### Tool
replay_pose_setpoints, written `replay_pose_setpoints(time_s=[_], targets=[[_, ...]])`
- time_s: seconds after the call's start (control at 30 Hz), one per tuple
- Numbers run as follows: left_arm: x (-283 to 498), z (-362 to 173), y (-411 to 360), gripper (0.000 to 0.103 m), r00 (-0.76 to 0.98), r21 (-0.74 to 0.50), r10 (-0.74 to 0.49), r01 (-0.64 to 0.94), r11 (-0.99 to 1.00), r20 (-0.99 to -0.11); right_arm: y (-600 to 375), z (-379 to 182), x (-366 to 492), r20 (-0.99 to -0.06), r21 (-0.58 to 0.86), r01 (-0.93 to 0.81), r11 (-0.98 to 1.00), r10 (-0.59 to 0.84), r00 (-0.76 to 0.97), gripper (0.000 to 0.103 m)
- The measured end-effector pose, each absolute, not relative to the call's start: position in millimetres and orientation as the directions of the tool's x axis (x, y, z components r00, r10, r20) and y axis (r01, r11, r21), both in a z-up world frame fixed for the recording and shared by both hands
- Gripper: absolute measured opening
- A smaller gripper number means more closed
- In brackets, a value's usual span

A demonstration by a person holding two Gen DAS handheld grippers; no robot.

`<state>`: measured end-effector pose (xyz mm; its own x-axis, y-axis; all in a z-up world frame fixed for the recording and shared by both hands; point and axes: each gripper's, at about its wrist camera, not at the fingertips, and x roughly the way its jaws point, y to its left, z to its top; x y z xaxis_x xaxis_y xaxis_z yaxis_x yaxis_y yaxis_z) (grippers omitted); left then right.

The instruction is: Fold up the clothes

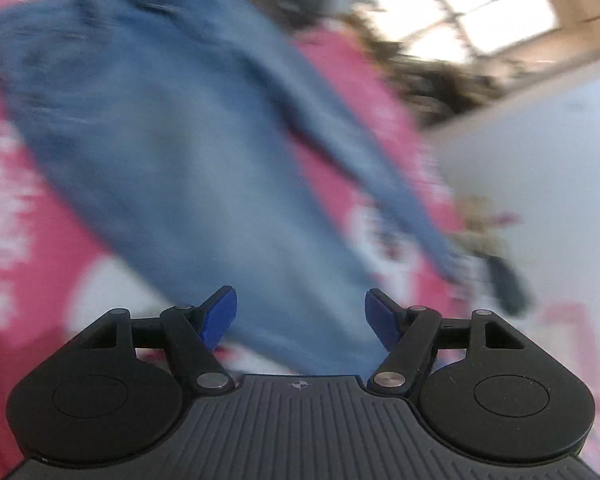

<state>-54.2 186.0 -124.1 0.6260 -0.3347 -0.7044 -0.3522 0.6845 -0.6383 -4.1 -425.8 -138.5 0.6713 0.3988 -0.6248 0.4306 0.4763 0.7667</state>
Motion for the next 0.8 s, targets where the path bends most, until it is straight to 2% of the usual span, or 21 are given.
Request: replay_pose_setpoints(time_s=[0.03,0.2,0.37,0.53,0.7,0.77,0.8], targets=[[-54.7,-127.3,189.9,0.071,0.615,-0.6,-0.287,-0.391,0.698,-0.734,-421.4,-135.8,-11.3,-0.611,0.78,0.409,0.474,0.435,0.661,0.064],[-63.6,-144.0,215.8,0.071,0.575,-0.527,-0.171,-0.536,0.659,-0.8,-414.3,-140.8,-65.0,-0.585,0.81,0.421,0.407,0.513,0.629,0.07],[-69.8,-153.4,226.3,0.071,0.55,-0.476,-0.099,-0.602,0.641,-0.829,-424.0,-177.2,-115.6,-0.613,0.785,0.542,0.299,0.499,0.613,0.07],[-77.5,-156.8,231.8,0.071,0.55,-0.459,-0.06,-0.625,0.632,-0.833,-428.3,-217.5,-119.1,-0.597,0.783,0.591,0.194,0.497,0.629,0.071],[-76.5,-156.9,226.9,0.07,0.552,-0.429,-0.02,-0.625,0.653,-0.834,-424.2,-222.7,-98.0,-0.566,0.815,0.549,0.188,0.463,0.682,0.071],[-77.2,-157.3,226.8,0.069,0.556,-0.421,0.001,-0.63,0.653,-0.831,-420.0,-220.7,-96.0,-0.568,0.816,0.54,0.206,0.451,0.688,0.067],[-77.9,-158.2,228.0,0.068,0.559,-0.417,0.014,-0.635,0.651,-0.829,-418.2,-219.6,-97.1,-0.572,0.815,0.537,0.218,0.447,0.688,0.061]])
